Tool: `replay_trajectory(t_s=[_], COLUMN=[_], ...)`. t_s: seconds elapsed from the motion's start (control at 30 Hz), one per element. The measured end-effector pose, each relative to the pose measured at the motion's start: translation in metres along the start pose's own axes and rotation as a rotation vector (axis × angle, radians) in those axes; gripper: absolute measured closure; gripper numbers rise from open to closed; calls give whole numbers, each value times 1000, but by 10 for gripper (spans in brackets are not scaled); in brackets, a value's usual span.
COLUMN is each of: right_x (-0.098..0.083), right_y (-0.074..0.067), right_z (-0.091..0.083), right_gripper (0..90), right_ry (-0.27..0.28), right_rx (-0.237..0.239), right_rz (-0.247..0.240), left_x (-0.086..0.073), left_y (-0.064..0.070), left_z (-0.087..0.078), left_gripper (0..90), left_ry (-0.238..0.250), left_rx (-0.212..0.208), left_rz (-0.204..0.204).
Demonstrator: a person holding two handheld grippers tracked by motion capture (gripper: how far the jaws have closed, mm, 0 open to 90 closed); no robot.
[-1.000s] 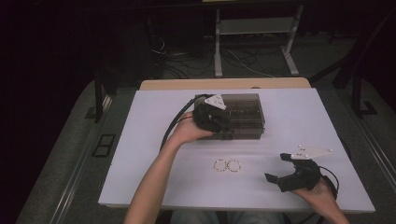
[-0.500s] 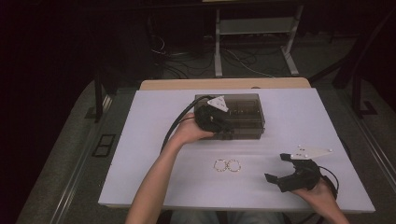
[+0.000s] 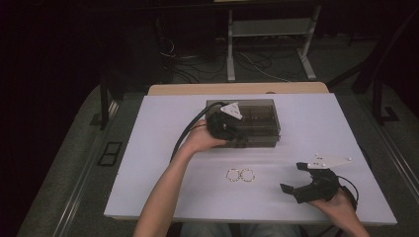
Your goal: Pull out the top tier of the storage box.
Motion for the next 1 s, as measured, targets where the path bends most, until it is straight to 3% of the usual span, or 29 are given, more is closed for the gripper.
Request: replay_trajectory(t_s=[1.0], right_x=[0], right_y=[-1], right_z=[1], right_gripper=[3], right_ry=[-4], right_rx=[0], right_rz=[-5], left_x=[-3], left_y=[18], left_z=[-3], left_gripper=[837], left_ry=[23], left_rx=[-23], left_rz=[32])
Point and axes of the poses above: each handheld gripper's, and its own axes: z roughly forward along the jaws, x roughly out of its top, y roughly to its right, the point moved 9 cm from there along z, roughly forward along the jaws, and after that the axes turned 11 degrees about z, right-handed, at the moved point
